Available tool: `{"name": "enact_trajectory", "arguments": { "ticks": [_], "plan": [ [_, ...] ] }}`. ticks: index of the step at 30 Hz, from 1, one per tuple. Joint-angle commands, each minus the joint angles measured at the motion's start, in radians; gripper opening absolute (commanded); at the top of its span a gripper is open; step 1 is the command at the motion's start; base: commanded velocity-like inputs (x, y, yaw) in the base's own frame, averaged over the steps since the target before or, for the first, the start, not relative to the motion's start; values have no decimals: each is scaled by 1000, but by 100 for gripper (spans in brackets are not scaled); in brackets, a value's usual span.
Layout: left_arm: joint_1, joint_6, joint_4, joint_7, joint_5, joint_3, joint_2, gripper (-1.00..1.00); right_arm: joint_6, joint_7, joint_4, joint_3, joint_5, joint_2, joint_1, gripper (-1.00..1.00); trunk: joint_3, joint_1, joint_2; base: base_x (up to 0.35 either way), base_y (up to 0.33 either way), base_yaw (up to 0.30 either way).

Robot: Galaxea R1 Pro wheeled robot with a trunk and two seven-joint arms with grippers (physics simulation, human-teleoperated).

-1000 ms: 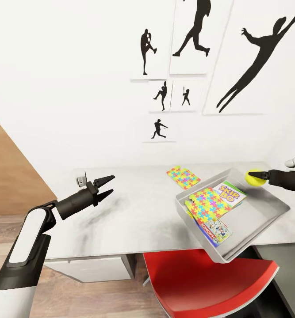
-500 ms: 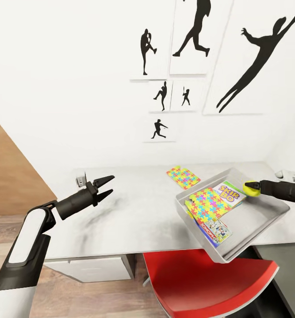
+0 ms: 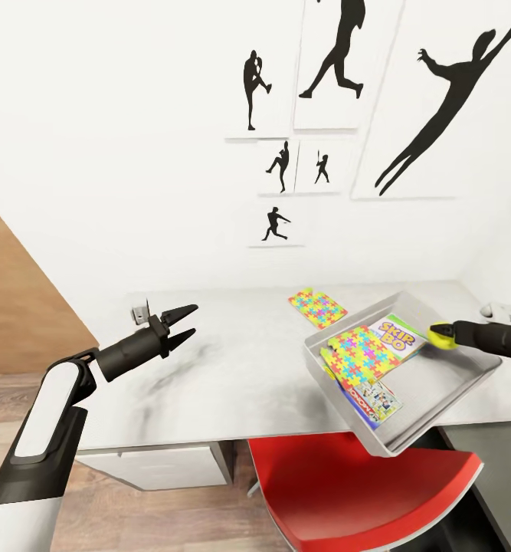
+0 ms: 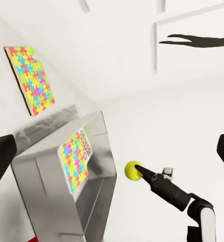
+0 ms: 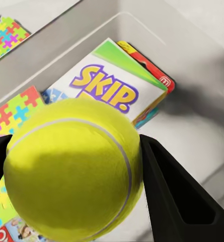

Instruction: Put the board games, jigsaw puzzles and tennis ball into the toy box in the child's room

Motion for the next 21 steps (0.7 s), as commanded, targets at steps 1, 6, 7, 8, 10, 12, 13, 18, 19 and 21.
{"name": "enact_trajectory", "arguments": {
  "ticks": [1, 6, 7, 8, 10, 12, 13, 18, 19, 21],
  "plan": [
    [-1, 4, 0, -1, -1, 1, 0, 100, 3, -17, 0, 0, -12, -1, -1, -100, -2, 1, -2, 0, 0, 0],
    [-1, 4, 0, -1, -1, 1, 0, 100, 3, -40, 3, 1, -4, -3, 4, -100, -2, 1, -2, 0, 0, 0],
    [-1, 4, 0, -1, -1, 1, 0, 100, 3, -47, 4, 1, 1, -1, 9, -100, -2, 1, -2, 0, 0, 0],
    [-1, 4, 0, -1, -1, 1, 0, 100, 3, -52, 4, 2, 6, 0, 13, -100, -2, 1, -2, 0, 0, 0],
    [-1, 4, 0, -1, -1, 1, 0, 100, 3, -60, 2, 3, 16, 2, 20, -100, -2, 1, -2, 0, 0, 0],
    [-1, 4, 0, -1, -1, 1, 0, 100, 3, -66, 0, 4, 23, 3, 25, -100, -2, 1, -2, 0, 0, 0],
    [-1, 4, 0, -1, -1, 1, 0, 100, 3, -68, 0, 5, 26, 4, 26, -100, -2, 1, -2, 0, 0, 0],
    [-1, 4, 0, -1, -1, 1, 0, 100, 3, -73, -2, 8, 32, 8, 31, -100, -3, 1, -2, 0, 0, 0],
    [-1, 4, 0, -1, -1, 1, 0, 100, 3, -74, -2, 8, 32, 10, 31, -100, -3, 1, -2, 0, 0, 0],
    [-1, 5, 0, -1, -1, 1, 0, 100, 3, -75, -2, 9, 34, 14, 32, -100, -4, 1, -2, 0, 0, 0]
  ]
}}
